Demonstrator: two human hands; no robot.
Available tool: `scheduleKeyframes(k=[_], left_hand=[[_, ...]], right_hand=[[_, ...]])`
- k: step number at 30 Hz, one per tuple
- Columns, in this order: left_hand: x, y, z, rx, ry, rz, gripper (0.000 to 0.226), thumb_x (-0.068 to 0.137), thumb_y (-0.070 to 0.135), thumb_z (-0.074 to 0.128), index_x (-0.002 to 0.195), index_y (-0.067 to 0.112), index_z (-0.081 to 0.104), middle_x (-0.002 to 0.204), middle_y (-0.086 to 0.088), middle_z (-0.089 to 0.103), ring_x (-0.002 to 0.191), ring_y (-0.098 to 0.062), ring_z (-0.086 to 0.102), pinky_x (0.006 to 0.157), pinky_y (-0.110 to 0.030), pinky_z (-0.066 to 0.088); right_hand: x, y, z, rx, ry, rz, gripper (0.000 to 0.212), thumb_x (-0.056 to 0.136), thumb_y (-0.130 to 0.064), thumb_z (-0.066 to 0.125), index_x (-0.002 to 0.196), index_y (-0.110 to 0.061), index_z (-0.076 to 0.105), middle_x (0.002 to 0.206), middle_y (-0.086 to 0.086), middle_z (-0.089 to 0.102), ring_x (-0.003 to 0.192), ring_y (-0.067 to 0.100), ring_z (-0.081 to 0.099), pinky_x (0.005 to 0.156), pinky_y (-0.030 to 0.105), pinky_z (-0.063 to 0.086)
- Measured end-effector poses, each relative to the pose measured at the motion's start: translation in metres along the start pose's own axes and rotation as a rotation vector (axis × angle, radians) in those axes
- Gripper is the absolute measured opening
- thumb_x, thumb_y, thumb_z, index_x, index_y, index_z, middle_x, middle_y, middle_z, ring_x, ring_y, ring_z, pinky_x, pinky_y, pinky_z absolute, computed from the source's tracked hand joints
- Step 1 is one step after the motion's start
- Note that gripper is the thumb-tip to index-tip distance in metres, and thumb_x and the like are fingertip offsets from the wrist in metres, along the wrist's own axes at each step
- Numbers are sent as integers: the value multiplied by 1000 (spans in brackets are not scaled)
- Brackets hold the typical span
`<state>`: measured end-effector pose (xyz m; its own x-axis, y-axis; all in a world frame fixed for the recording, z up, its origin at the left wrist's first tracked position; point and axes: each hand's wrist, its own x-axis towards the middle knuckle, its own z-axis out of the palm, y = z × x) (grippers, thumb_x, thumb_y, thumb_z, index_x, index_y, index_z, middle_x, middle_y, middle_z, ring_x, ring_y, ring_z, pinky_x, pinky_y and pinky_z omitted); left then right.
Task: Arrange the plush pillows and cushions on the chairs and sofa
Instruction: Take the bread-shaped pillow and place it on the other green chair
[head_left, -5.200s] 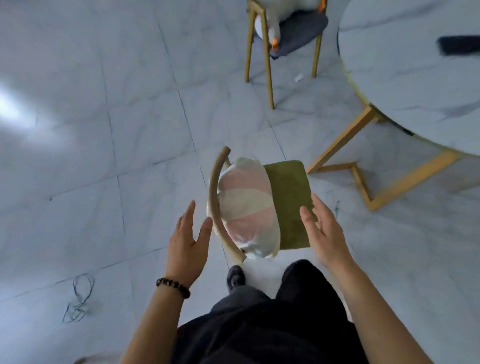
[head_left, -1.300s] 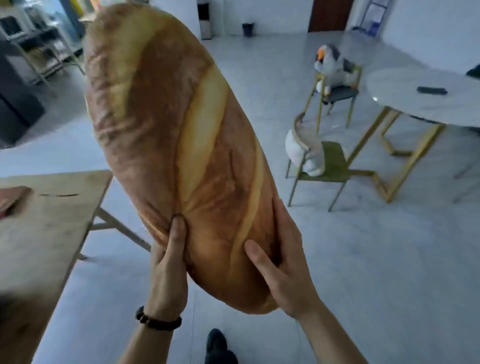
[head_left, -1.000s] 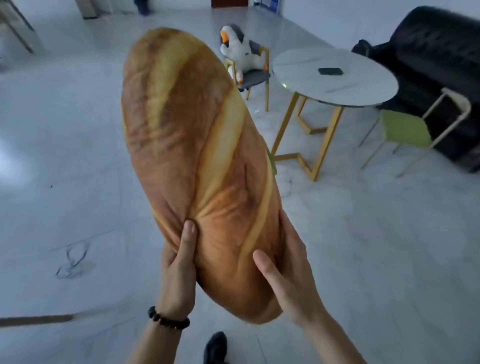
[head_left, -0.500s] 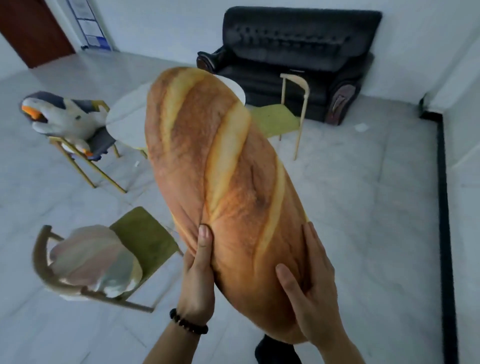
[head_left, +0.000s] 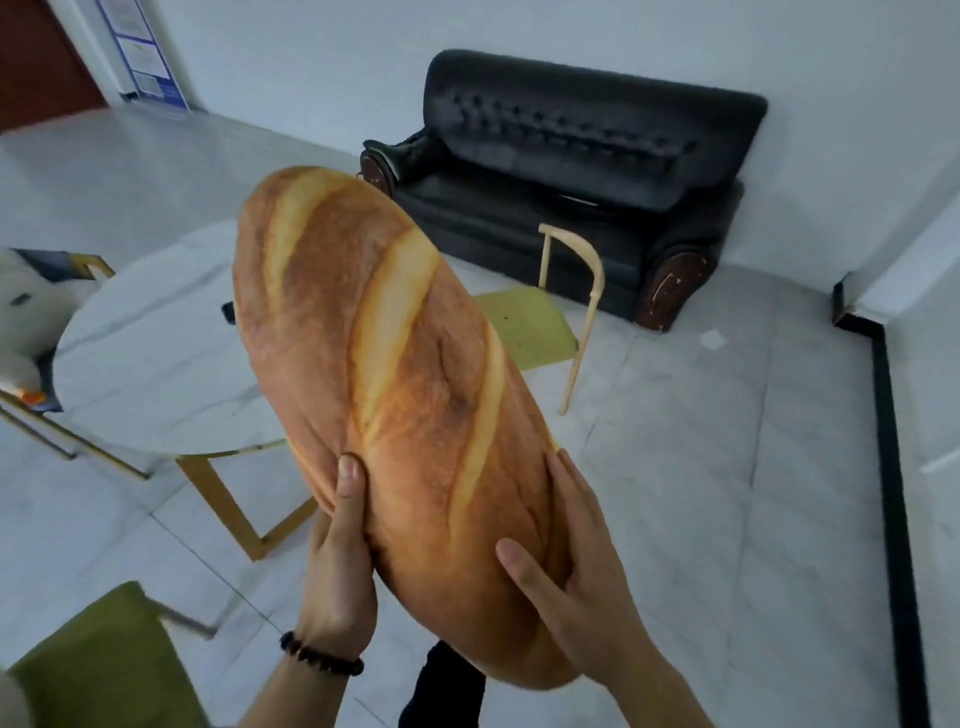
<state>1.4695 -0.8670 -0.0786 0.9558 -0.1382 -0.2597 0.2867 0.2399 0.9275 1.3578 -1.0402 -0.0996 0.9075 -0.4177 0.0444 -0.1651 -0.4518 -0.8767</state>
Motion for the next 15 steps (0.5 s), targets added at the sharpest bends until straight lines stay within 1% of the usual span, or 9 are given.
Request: scheduleKeyframes(k=[3, 5, 9, 12, 15], left_hand=[[102, -11, 51, 0, -11, -32, 85, 71, 76, 64, 133, 18, 62, 123, 1, 74, 116, -16, 68, 106, -48, 49], [163, -8, 89, 14, -39, -75, 83, 74, 78, 65, 133, 19, 61, 122, 1, 74, 115, -16, 68, 106, -48, 50], [275, 14, 167, 86, -99, -126, 88, 76, 78, 61, 138, 16, 58, 126, -1, 71, 118, -18, 67, 107, -48, 49], [338, 24, 219, 128, -125, -161, 84, 80, 74, 56, 139, 14, 57, 127, -1, 70, 118, -18, 66, 107, -46, 49], [404, 13, 267, 176, -128, -191, 80, 84, 72, 55, 143, 17, 54, 133, 0, 67, 122, -16, 63, 107, -43, 49]], right_hand=[[104, 30, -8, 4, -3, 42, 98, 70, -91, 51, 153, -55, 13, 160, -35, 11, 147, -9, 18, 123, 41, 27], [170, 39, -18, -28, 18, 76, 100, 69, -94, 45, 154, -55, 11, 161, -33, 10, 147, -6, 18, 124, 41, 25], [292, 48, -51, -76, 59, 143, 103, 69, -98, 36, 156, -50, 9, 164, -26, 9, 150, 0, 13, 125, 43, 19], [363, 60, -73, -48, 78, 215, 102, 69, -98, 37, 155, -52, 9, 165, -24, 11, 151, 4, 18, 124, 46, 23], [433, 91, -86, -25, 89, 250, 99, 70, -97, 39, 154, -54, 9, 164, -24, 14, 149, 5, 22, 124, 46, 26]])
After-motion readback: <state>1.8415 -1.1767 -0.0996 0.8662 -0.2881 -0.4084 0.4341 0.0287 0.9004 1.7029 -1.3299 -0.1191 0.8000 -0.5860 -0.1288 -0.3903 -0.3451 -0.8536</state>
